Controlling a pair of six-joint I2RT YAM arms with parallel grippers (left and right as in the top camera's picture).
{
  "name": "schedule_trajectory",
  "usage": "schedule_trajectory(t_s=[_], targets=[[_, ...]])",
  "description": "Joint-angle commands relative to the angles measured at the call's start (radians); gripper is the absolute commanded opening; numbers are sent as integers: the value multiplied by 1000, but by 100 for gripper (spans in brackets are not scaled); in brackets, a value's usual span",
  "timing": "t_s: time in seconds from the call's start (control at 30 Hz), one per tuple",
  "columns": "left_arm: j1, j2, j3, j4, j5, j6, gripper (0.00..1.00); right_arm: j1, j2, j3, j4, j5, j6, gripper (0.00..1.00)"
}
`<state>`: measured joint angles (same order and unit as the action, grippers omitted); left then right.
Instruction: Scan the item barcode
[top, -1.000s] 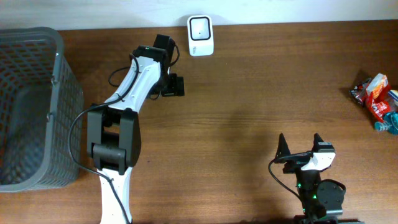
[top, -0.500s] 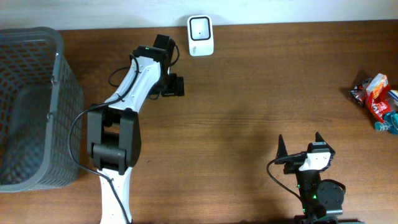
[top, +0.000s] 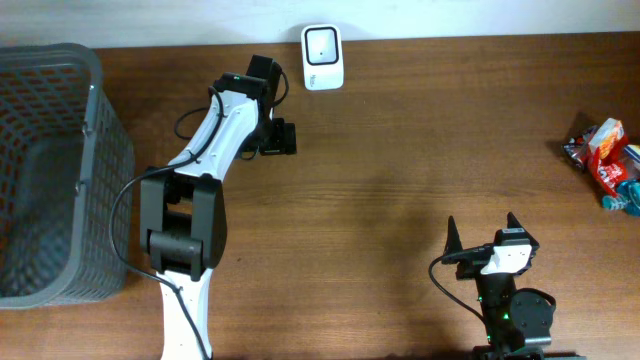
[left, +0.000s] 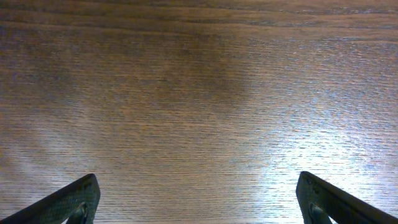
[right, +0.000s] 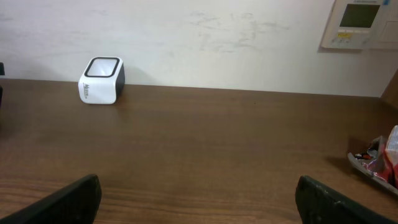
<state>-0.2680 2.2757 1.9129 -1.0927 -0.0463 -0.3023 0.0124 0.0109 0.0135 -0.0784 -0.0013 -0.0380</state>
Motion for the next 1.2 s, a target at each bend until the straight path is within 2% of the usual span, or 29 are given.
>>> schedule_trajectory(t_s=[0.0, 0.43, 0.53, 0.6, 0.73, 0.9, 1.03, 1.07, 1.17], targets=[[2, 2, -2, -1, -10, 4, 99, -6, -7, -8, -4, 5, -7, 98], [2, -8, -2, -2, -10, 4, 99, -6, -7, -8, -4, 5, -7, 98], [2, -76, -11, -66, -10, 4, 99, -6, -7, -8, -4, 5, -7, 98], [2, -166, -90, -24, -22, 4, 99, -6, -7, -8, -4, 5, -7, 98], [0, -446, -436, 279, -22, 9, 99, -6, -7, -8, -4, 5, -7, 98], [-11, -800, -855, 484, -22, 178, 99, -6, -7, -8, -4, 5, -7, 98], [-10, -1248, -1233, 734, -25, 208, 99, -6, -7, -8, -4, 5, -7, 98], [-8, -1396, -1320, 739, -29, 208, 99, -6, -7, -8, -3, 5, -7, 98], [-8, -1685, -1492, 736, -31, 208, 99, -6, -7, -8, -4, 5, -7, 98]])
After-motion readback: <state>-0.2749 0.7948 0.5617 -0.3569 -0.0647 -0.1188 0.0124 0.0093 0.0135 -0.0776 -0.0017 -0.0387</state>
